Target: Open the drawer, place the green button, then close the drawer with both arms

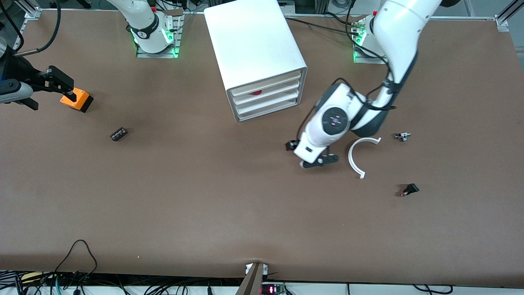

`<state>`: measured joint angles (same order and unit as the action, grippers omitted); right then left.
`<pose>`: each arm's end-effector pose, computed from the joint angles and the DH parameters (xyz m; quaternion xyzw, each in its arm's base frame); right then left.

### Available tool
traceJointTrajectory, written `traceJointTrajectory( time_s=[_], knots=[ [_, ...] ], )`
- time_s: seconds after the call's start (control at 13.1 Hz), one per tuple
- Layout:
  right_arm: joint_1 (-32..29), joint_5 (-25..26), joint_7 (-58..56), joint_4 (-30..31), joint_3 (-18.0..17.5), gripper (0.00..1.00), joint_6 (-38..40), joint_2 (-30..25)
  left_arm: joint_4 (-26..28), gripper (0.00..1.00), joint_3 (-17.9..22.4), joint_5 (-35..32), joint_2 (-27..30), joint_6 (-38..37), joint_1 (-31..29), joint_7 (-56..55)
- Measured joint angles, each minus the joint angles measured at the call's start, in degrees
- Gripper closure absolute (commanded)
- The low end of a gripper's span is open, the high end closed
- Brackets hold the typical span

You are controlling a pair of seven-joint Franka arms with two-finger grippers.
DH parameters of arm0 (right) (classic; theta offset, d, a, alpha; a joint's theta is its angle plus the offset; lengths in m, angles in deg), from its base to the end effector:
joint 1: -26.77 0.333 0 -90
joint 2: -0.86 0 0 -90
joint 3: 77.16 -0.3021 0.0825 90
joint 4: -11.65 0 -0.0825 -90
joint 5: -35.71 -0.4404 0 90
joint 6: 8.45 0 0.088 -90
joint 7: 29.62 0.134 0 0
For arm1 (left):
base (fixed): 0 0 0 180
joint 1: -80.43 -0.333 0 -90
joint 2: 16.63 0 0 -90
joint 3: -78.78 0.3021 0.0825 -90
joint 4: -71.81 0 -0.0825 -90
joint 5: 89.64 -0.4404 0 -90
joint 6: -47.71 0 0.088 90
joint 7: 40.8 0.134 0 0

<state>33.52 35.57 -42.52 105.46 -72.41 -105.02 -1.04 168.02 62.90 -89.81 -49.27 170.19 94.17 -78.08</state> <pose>0.6136 0.0211 0.5790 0.9908 0.1294 0.0407 0.0013 0.6156 -0.3383 0.2017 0.9928 0.0831 -0.0782 0.0366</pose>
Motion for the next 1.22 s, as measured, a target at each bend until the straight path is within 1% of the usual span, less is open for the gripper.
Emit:
traceJointTrajectory(
  time_s=[0.23,0.53,0.69,0.84,1.07,1.22],
  knots=[
    [0.00,0.00,0.02,-0.04,0.02,0.00,-0.08,0.02,-0.12,0.00,6.28,0.04,5.22,-5.96,-2.17,15.20],
    [-0.01,0.00,0.07,-0.08,0.03,0.00,-0.15,0.04,-0.12,0.00,11.81,0.06,10.44,-11.71,-6.25,30.05],
    [0.00,0.00,0.07,-0.08,0.02,0.00,-0.16,0.04,-0.15,0.00,14.47,0.07,12.75,-15.07,-7.86,35.58],
    [0.00,0.00,0.08,-0.08,0.02,0.00,-0.17,0.04,-0.36,0.00,16.36,0.08,15.51,-18.55,-9.23,38.39],
    [0.00,0.00,0.08,-0.08,0.02,0.00,-0.17,0.04,-2.01,0.00,18.02,0.09,20.21,-26.82,-10.53,38.83],
    [0.00,0.00,0.09,-0.08,0.03,0.00,-0.17,0.05,-2.47,0.00,19.98,0.09,23.57,-30.52,-10.60,38.83]
  ],
)
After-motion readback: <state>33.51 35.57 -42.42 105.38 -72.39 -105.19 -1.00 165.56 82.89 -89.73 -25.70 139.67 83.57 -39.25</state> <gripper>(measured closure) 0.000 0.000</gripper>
